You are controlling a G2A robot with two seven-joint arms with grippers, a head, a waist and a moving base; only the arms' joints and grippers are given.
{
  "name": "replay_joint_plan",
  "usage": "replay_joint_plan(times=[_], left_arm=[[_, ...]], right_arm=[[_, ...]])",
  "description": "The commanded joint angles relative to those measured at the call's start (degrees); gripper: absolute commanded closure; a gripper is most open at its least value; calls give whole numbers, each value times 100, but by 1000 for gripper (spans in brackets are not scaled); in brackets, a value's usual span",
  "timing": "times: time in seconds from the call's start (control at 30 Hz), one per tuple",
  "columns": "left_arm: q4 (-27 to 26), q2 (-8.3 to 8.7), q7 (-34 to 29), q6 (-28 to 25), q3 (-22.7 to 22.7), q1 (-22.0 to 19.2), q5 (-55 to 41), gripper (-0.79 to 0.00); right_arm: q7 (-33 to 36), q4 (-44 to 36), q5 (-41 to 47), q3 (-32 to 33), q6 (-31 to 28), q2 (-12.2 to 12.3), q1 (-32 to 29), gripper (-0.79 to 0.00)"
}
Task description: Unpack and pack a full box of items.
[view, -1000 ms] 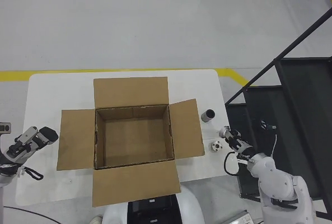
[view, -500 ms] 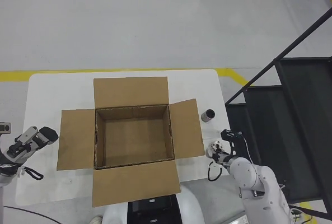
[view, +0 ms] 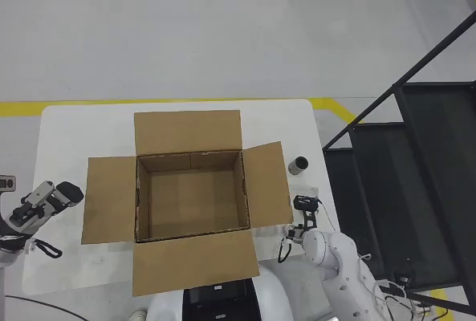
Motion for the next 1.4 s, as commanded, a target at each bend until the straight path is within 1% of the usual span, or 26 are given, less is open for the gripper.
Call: replay_joint_plan(times=[0.0,0.37,0.4,0.43,0.47,0.5,0.63,0.73,0.87,0.97,1.03,1.13,1.17,1.2,1.23,1.27,1.3,1.37], left_arm=[[0,0,0,0,0,0,0,-785],[0,0,0,0,0,0,0,-785],[0,0,0,0,0,0,0,-785],[0,0,0,0,0,0,0,-785],[0,0,0,0,0,0,0,-785],[0,0,0,0,0,0,0,-785],[0,0,0,0,0,0,0,-785],[0,0,0,0,0,0,0,-785],[0,0,0,0,0,0,0,-785],[0,0,0,0,0,0,0,-785],[0,0,0,0,0,0,0,-785],[0,0,0,0,0,0,0,-785],[0,0,0,0,0,0,0,-785],[0,0,0,0,0,0,0,-785],[0,0,0,0,0,0,0,-785],[0,0,0,0,0,0,0,-785],[0,0,0,0,0,0,0,-785],[0,0,0,0,0,0,0,-785]], right_arm=[[-46,57,-134,-39,184,-5,24,0],[-132,554,-56,-94,584,-39,357,0],[-133,567,-31,-85,611,-41,378,-151],[-136,574,-15,-78,630,-42,392,-259],[-137,579,-7,-75,638,-42,400,-690],[-140,575,10,-70,640,-43,406,-785],[-243,460,97,-5,691,-42,355,-785],[-264,219,118,62,638,-28,204,-785],[-242,-442,231,299,479,8,-196,-785],[-268,-1061,620,637,169,41,-606,-785],[-443,-1385,945,910,-146,62,-877,-785],[-649,-1524,1593,1303,-603,83,-1152,-785],[-683,-1481,1821,1422,-793,92,-1189,-699],[-699,-1400,2055,1539,-965,100,-1200,-508],[-701,-1315,2271,1635,-1114,109,-1188,-289],[-681,-1211,2444,1707,-1242,118,-1164,-40],[-636,-1104,2599,1759,-1354,127,-1125,0],[-563,-897,2769,1823,-1511,148,-1025,0]])
